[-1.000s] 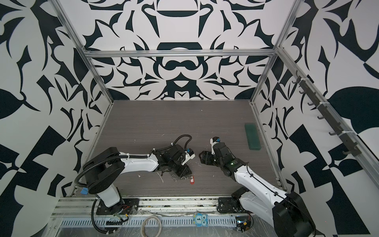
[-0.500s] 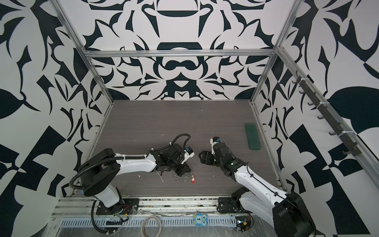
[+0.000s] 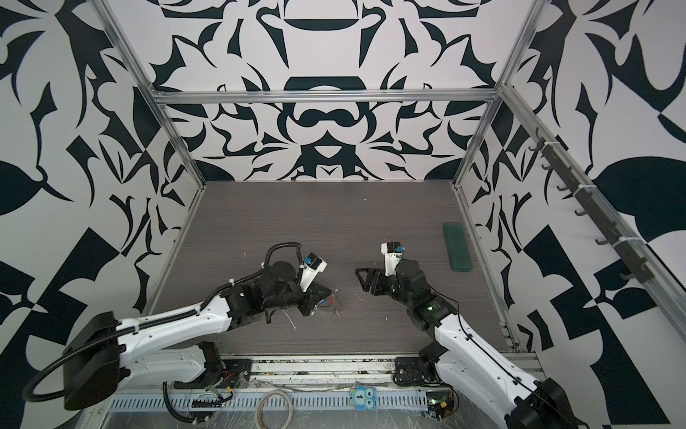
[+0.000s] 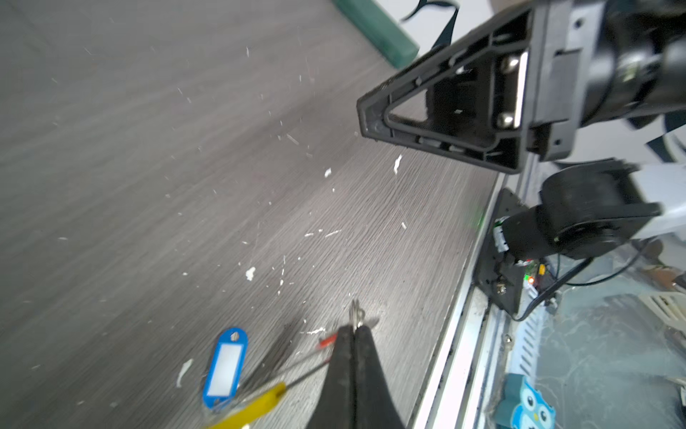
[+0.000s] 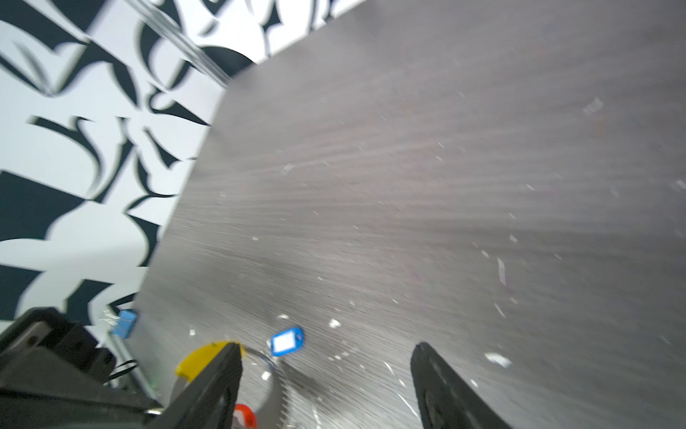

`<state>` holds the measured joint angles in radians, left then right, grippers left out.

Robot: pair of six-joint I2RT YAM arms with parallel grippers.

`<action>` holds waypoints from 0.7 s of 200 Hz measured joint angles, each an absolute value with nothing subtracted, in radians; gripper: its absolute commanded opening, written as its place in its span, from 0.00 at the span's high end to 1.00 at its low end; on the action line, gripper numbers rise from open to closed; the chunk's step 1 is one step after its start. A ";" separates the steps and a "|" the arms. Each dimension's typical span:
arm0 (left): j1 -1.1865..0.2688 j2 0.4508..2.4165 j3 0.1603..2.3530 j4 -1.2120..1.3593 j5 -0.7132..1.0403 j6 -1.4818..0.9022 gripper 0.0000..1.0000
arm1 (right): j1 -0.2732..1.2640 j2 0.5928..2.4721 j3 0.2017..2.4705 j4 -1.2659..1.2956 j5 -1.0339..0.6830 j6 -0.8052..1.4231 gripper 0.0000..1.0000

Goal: Remove the keys from the keyring
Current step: 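Lift the keyring with the left gripper toward the right gripper while the right gripper approaches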

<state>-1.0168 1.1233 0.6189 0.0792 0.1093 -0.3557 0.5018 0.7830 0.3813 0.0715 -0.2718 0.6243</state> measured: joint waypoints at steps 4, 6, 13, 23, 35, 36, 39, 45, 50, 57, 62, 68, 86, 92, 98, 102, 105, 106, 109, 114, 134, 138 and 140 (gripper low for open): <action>-1.017 1.101 0.613 0.081 0.105 -0.357 1.00 | 0.502 0.780 0.381 0.089 -0.284 0.625 0.28; -1.017 1.093 0.611 0.081 0.104 -0.358 1.00 | 0.502 0.779 0.381 0.096 -0.289 0.625 0.28; -1.017 1.055 0.601 0.084 0.096 -0.360 1.00 | 0.502 0.778 0.381 0.130 -0.312 0.625 0.28; -1.017 1.006 0.591 0.088 0.091 -0.362 1.00 | 0.502 0.779 0.381 0.171 -0.342 0.627 0.27; -1.017 0.950 0.577 0.096 0.085 -0.363 1.00 | 0.502 0.786 0.381 0.225 -0.379 0.633 0.24; -1.017 0.946 0.576 0.096 0.084 -0.362 1.00 | 0.502 0.788 0.381 0.235 -0.383 0.638 0.24; -1.017 0.931 0.571 0.099 0.082 -0.362 1.00 | 0.503 0.791 0.381 0.249 -0.390 0.640 0.23; -1.017 0.902 0.561 0.107 0.078 -0.362 1.00 | 0.505 0.800 0.380 0.280 -0.403 0.653 0.23; -1.017 0.879 0.550 0.115 0.073 -0.361 1.00 | 0.506 0.810 0.380 0.315 -0.415 0.662 0.23; -1.017 0.850 0.535 0.124 0.069 -0.360 1.00 | 0.508 0.827 0.379 0.358 -0.429 0.677 0.23; -1.017 0.832 0.525 0.131 0.066 -0.359 1.00 | 0.511 0.839 0.379 0.384 -0.437 0.686 0.23; -1.017 0.808 0.511 0.143 0.062 -0.358 1.00 | 0.512 0.855 0.379 0.418 -0.453 0.698 0.23; -1.017 0.742 0.472 0.161 0.055 -0.352 1.00 | 0.515 0.897 0.387 0.464 -0.503 0.707 0.24; -1.017 0.722 0.464 0.160 0.052 -0.349 1.00 | 0.517 0.910 0.392 0.473 -0.521 0.707 0.25; -1.017 0.712 0.463 0.156 0.051 -0.347 1.00 | 0.522 0.921 0.398 0.483 -0.537 0.705 0.25; -1.017 0.702 0.463 0.153 0.051 -0.343 1.00 | 0.525 0.925 0.402 0.488 -0.544 0.705 0.26; -1.017 0.696 0.463 0.152 0.052 -0.341 1.00 | 0.528 0.927 0.405 0.493 -0.552 0.702 0.27; -1.017 0.695 0.463 0.152 0.052 -0.340 1.00 | 0.529 0.928 0.405 0.494 -0.554 0.701 0.27; -1.017 0.689 0.463 0.152 0.052 -0.339 1.00 | 0.532 0.929 0.408 0.499 -0.562 0.701 0.27; -1.017 0.679 0.463 0.150 0.054 -0.335 1.00 | 0.539 0.931 0.414 0.505 -0.575 0.696 0.29; -1.017 0.659 0.466 0.136 0.072 -0.323 1.00 | 0.572 0.936 0.447 0.524 -0.637 0.672 0.33; -1.017 0.657 0.466 0.134 0.075 -0.321 1.00 | 0.577 0.938 0.454 0.530 -0.648 0.668 0.34; -1.017 0.656 0.466 0.133 0.075 -0.320 1.00 | 0.584 0.939 0.459 0.533 -0.656 0.664 0.35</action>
